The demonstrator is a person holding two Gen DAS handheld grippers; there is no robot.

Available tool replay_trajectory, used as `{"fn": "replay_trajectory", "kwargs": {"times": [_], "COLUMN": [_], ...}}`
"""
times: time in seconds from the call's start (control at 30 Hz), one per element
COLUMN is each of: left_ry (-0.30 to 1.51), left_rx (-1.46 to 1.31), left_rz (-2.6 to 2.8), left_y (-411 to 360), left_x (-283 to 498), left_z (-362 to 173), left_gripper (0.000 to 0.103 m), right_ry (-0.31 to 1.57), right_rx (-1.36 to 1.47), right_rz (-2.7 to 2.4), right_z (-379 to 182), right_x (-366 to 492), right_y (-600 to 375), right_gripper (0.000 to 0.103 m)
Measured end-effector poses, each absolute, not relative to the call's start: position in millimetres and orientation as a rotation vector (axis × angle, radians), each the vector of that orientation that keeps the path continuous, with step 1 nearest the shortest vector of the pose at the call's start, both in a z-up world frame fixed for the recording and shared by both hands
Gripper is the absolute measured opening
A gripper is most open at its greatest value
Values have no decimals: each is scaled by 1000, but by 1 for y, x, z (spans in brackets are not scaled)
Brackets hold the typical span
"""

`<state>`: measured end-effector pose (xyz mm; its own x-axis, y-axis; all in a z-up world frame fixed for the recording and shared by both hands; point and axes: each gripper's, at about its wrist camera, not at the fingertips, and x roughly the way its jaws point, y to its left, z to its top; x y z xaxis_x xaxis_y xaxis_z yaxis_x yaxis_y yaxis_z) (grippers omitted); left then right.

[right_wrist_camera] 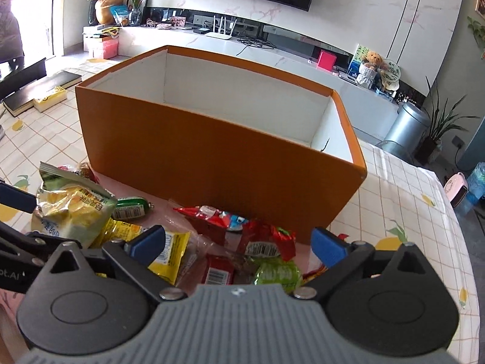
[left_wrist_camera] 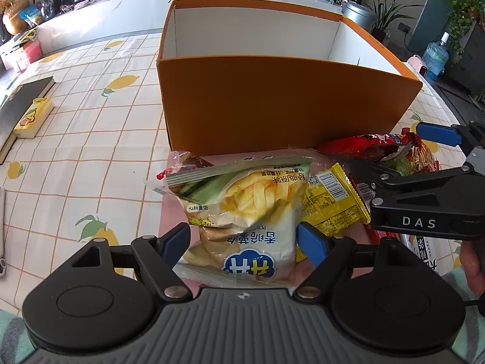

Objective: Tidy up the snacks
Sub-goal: 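Grasp the yellow-green chip bag with the left tool while the right tool grasps the red cartoon bag, then lift both held bags and carry them over the orange box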

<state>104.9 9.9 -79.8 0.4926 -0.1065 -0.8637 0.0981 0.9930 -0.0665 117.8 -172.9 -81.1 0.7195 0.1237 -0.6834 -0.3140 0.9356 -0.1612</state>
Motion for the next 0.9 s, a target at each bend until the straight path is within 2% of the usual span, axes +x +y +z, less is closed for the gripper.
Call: {"fn": "replay_trajectory", "kwargs": {"times": [0.03, 0.13, 0.27, 0.47, 0.6, 0.77, 0.9], "left_ry": [1052, 1060, 1049, 1029, 1010, 963, 934], "left_rx": [-14, -17, 6, 14, 6, 34, 16], "left_rz": [-126, -137, -147, -157, -162, -153, -159], "left_y": [10, 9, 5, 2, 4, 4, 5], "left_x": [105, 106, 105, 102, 101, 93, 86], "left_z": [-81, -83, -85, -83, -80, -66, -52], "left_gripper": [94, 94, 94, 83, 69, 63, 62], "right_ry": [728, 727, 701, 686, 676, 651, 629], "right_rx": [-265, -237, -280, -304, -317, -316, -321], "right_rz": [245, 248, 240, 240, 242, 245, 239], "right_z": [-82, -83, -88, -90, -88, -79, -67], "right_x": [120, 122, 119, 112, 108, 99, 87], "right_y": [-173, -173, -172, -168, -167, -168, -168], "right_gripper": [98, 84, 75, 68, 64, 61, 60]}}
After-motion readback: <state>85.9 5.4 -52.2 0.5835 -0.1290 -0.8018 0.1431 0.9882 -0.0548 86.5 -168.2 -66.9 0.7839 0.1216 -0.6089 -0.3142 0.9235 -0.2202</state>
